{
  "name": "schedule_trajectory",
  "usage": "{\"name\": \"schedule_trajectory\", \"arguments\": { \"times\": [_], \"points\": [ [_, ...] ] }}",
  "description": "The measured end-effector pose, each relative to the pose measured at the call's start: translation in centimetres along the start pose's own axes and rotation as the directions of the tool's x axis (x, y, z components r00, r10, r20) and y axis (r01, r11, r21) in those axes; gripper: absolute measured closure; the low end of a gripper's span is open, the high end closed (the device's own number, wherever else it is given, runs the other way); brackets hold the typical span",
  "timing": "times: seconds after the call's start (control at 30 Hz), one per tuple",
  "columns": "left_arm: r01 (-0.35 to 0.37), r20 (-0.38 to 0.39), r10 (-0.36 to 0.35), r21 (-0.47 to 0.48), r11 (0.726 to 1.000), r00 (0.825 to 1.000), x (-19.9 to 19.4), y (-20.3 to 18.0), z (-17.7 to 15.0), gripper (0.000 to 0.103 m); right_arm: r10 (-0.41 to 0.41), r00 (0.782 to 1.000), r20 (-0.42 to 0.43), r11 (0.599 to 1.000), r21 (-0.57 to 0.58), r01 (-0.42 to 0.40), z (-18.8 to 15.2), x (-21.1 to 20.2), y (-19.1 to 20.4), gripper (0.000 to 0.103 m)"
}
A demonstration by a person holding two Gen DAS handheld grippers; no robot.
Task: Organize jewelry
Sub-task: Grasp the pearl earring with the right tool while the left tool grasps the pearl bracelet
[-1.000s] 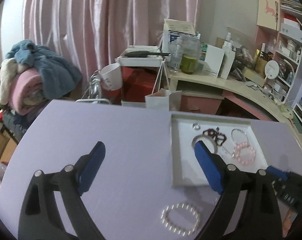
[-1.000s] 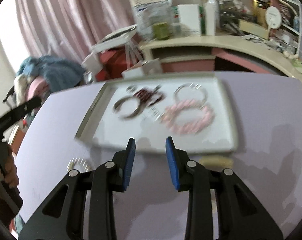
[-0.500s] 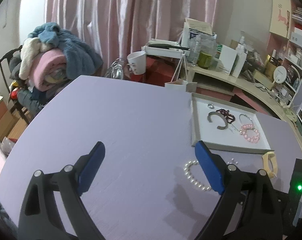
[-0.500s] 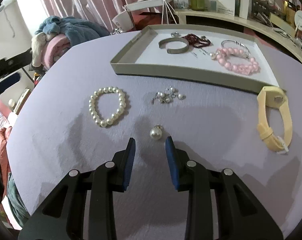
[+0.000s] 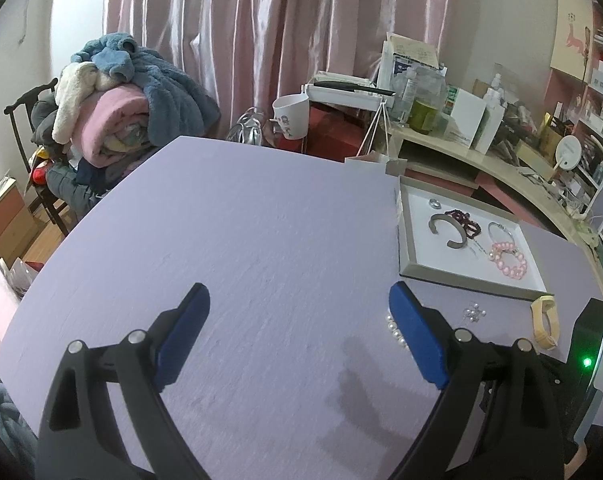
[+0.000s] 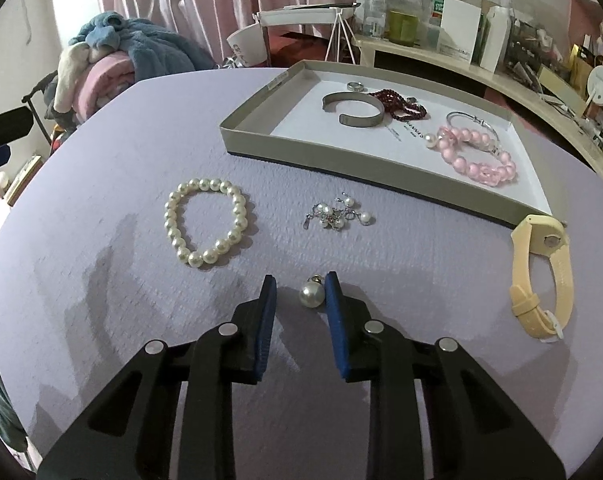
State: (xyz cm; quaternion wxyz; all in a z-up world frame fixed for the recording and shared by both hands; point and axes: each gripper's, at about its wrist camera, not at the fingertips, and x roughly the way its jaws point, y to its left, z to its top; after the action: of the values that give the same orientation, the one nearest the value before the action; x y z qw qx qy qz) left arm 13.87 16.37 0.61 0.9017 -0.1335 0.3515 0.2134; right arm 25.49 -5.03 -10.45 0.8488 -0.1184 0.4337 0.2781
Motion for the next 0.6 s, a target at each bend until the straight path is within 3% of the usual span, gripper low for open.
{"name": "schedule_trajectory", "arguments": {
  "times": [0.1,0.17,0.6],
  "points": [
    [0.004,-0.003,-0.004,0.009,1.000,1.000,0.3,-0.4,0.3,0.012,-0.015,1.000,0.009,1.000,-0.019,0.015,-0.1,0.0,0.2,0.077],
    [0.007,-0.005,-0.007,0.015,1.000,1.000,0.5,-0.8,0.4,0.012,-0.023,1.000,0.016,0.999,-0.030,0.023,-0.2,0.0,0.4,0.089],
    [0.102,-0.135,-0.088,0.099,0.990,0.987,5.1,-6.0,-1.7,0.012,-0.088,0.996,0.027,0.995,0.050,0.086,-2.7,-3.6,-4.0,0.089]
  ]
}}
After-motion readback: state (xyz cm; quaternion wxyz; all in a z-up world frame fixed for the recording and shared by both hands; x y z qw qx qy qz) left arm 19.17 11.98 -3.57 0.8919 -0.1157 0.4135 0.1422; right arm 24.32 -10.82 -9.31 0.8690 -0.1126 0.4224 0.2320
